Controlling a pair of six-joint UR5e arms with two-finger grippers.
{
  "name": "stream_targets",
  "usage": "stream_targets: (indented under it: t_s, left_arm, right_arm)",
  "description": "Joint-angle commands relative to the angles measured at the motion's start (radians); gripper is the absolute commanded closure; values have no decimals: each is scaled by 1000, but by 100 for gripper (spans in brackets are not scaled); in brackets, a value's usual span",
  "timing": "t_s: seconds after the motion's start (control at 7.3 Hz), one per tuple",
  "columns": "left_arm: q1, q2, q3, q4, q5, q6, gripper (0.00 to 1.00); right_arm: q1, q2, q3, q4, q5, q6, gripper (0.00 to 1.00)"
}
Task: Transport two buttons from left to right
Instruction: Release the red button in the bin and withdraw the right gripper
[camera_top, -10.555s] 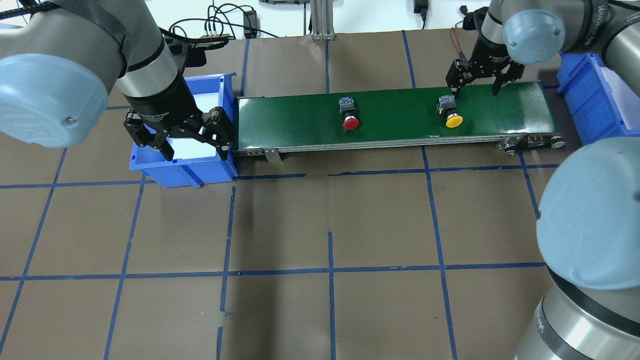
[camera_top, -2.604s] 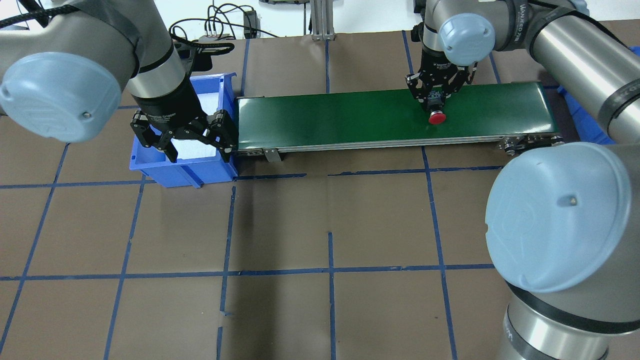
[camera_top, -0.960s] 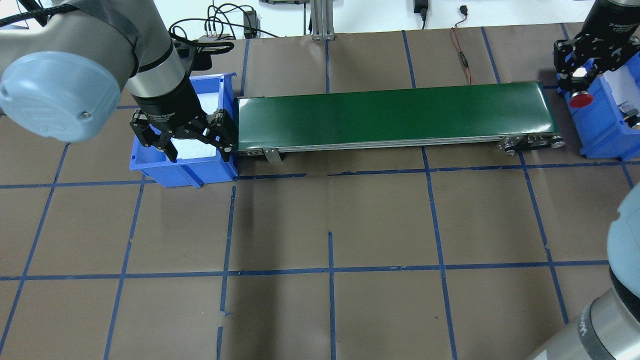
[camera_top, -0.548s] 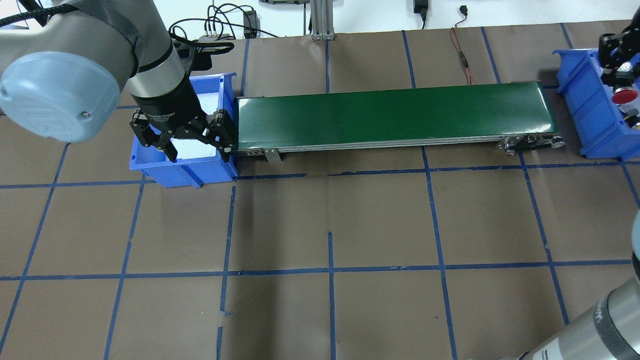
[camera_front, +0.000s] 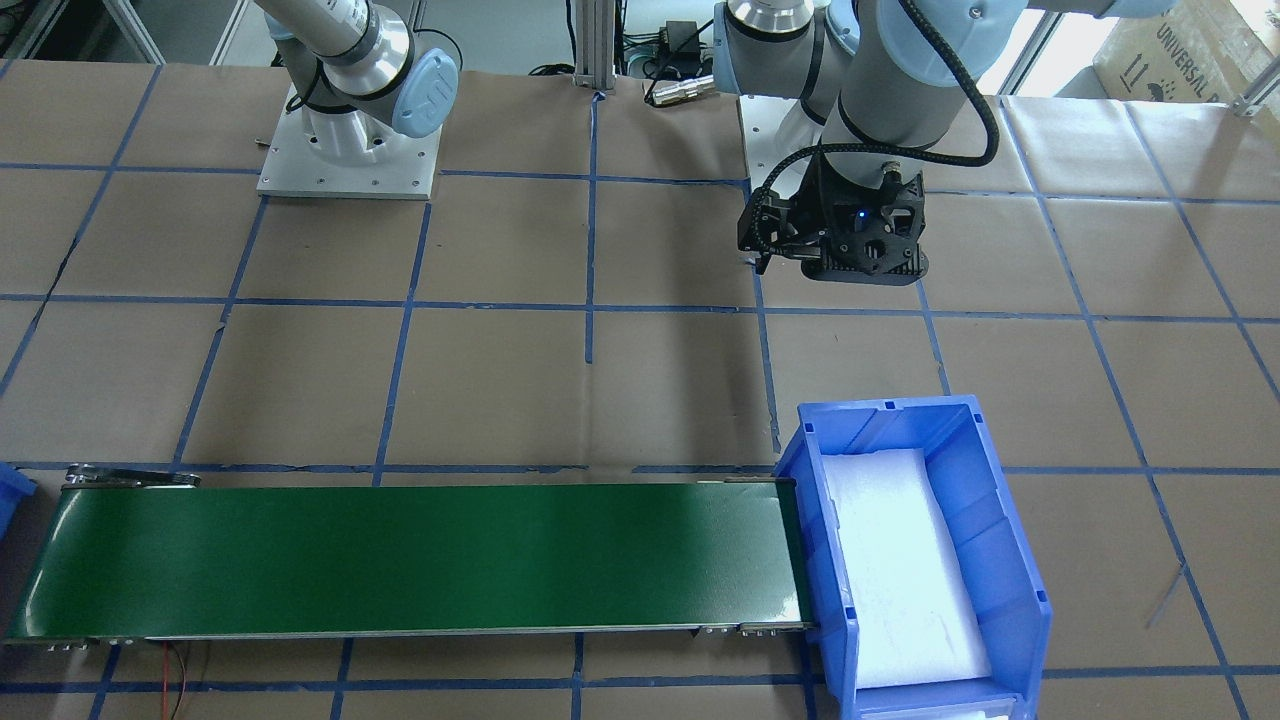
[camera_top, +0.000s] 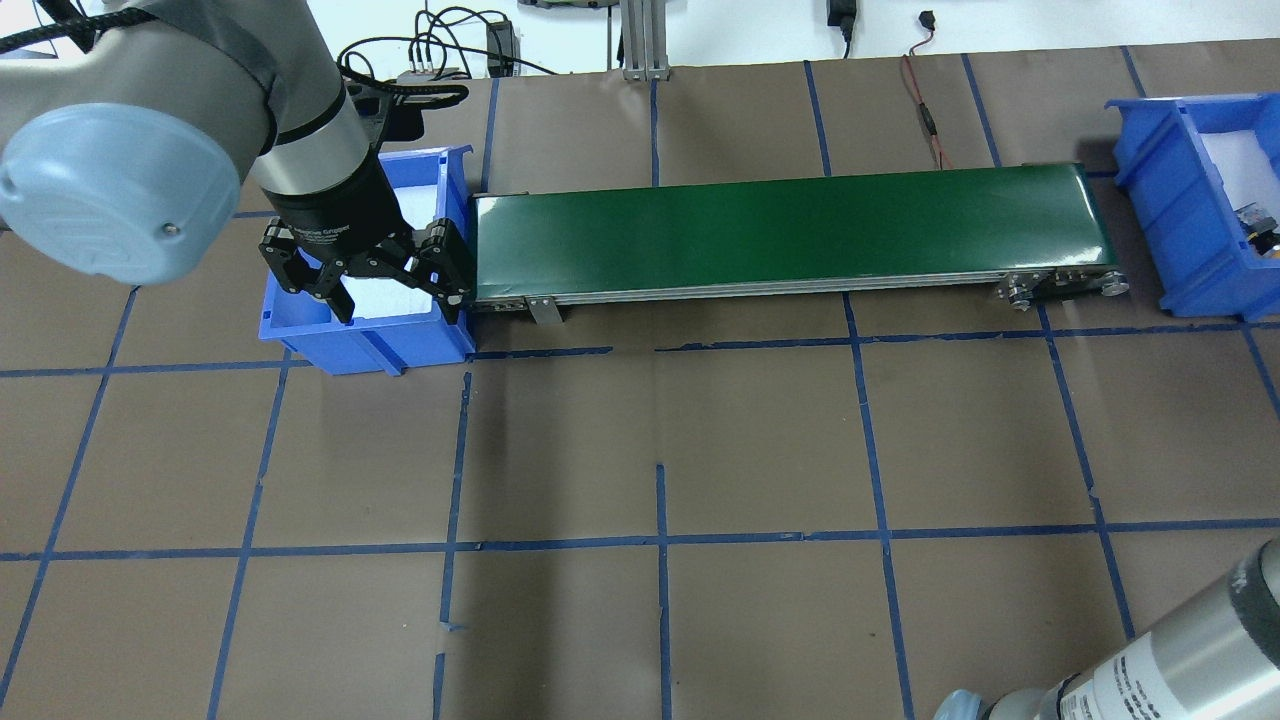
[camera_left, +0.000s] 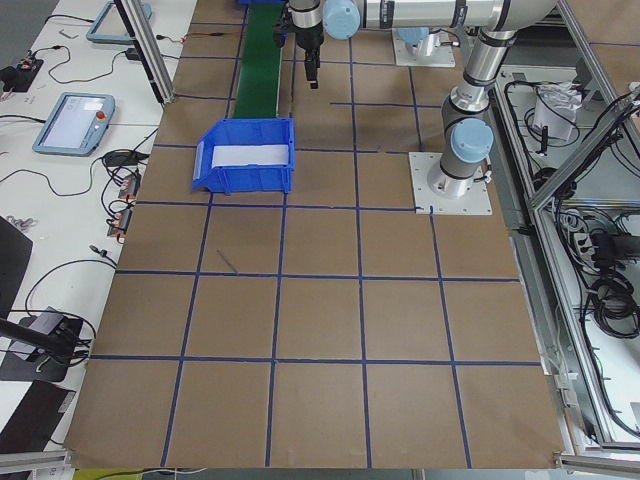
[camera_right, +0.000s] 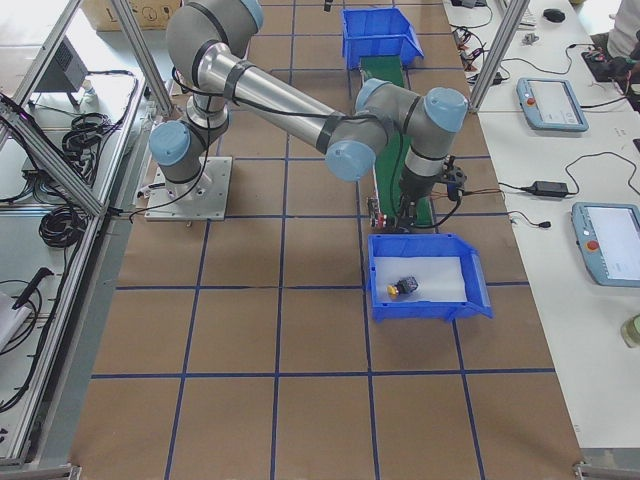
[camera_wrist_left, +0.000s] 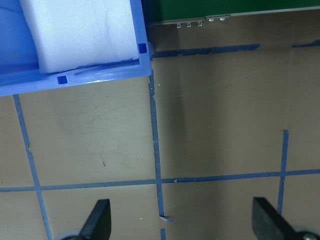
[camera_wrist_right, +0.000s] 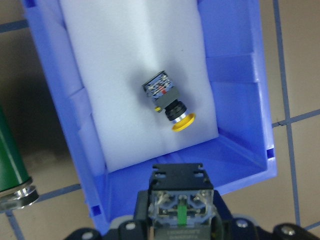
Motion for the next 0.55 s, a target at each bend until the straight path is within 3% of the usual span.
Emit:
stream_targets:
  t_s: [0.0, 0.41]
  left_arm:
    - [0, 0, 0, 0, 0, 0, 0]
    - [0, 0, 0, 0, 0, 2, 0]
  right_arm:
    - [-36, 46, -3, -66, 1, -1, 67]
    - [-31, 69, 2, -118, 6, 1, 64]
